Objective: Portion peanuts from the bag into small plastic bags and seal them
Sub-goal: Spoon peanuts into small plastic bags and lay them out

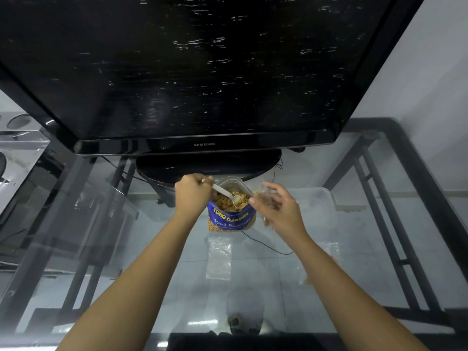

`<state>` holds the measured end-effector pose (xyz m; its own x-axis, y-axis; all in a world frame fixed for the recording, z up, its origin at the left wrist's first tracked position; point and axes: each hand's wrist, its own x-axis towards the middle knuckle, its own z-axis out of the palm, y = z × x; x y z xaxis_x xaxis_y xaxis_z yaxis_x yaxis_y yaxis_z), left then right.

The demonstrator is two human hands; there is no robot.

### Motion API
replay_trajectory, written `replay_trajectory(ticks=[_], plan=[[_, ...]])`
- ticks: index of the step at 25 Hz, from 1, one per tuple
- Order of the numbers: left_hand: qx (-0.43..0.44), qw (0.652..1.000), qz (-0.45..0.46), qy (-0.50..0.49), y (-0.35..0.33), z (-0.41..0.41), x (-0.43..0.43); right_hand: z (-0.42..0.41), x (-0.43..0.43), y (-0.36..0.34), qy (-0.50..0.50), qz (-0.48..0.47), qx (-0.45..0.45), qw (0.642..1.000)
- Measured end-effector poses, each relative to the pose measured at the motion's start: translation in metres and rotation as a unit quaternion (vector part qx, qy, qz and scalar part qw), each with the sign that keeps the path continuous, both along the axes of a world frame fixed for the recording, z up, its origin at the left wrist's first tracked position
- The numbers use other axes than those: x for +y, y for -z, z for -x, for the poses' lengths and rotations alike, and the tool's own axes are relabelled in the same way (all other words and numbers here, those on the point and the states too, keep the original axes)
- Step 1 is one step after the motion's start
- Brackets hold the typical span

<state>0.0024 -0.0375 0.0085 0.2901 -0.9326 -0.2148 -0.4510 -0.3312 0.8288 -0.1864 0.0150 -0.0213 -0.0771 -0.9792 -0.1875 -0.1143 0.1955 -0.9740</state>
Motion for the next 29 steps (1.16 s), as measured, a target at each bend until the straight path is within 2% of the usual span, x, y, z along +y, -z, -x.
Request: replay_trajectory(ticks=[5, 8, 13, 14, 20, 26, 29], plan=[[-0.001, 0.999, -0.022, -0.044, 0.0, 0.0, 0.001, 0.002, 0.003, -0.001, -0.015, 0.001, 0.003, 1.0], [0.028, 0.998, -0.013, -0.054, -0.001, 0.004, 0.004, 0.003, 0.002, 0.0, -0.019, -0.003, 0.001, 1.0], [0.053, 0.995, 0.039, 0.072, 0.007, -0.008, 0.011, 0.004, 0.003, -0.002, -0.026, 0.005, 0.011, 1.0], [0.057, 0.995, 0.039, 0.072, 0.007, -0.01, 0.011, 0.004, 0.004, -0.002, -0.028, 0.006, 0.013, 1.0], [0.148, 0.987, -0.029, -0.064, 0.012, -0.014, 0.008, 0.004, 0.004, -0.003, -0.032, 0.007, 0.015, 0.999], [0.21, 0.97, -0.052, -0.111, 0.017, -0.022, 0.003, 0.006, 0.005, -0.002, -0.03, 0.003, 0.002, 1.0], [0.242, 0.959, -0.057, -0.139, 0.017, -0.03, 0.001, 0.007, 0.004, -0.004, -0.007, 0.016, 0.03, 0.999]])
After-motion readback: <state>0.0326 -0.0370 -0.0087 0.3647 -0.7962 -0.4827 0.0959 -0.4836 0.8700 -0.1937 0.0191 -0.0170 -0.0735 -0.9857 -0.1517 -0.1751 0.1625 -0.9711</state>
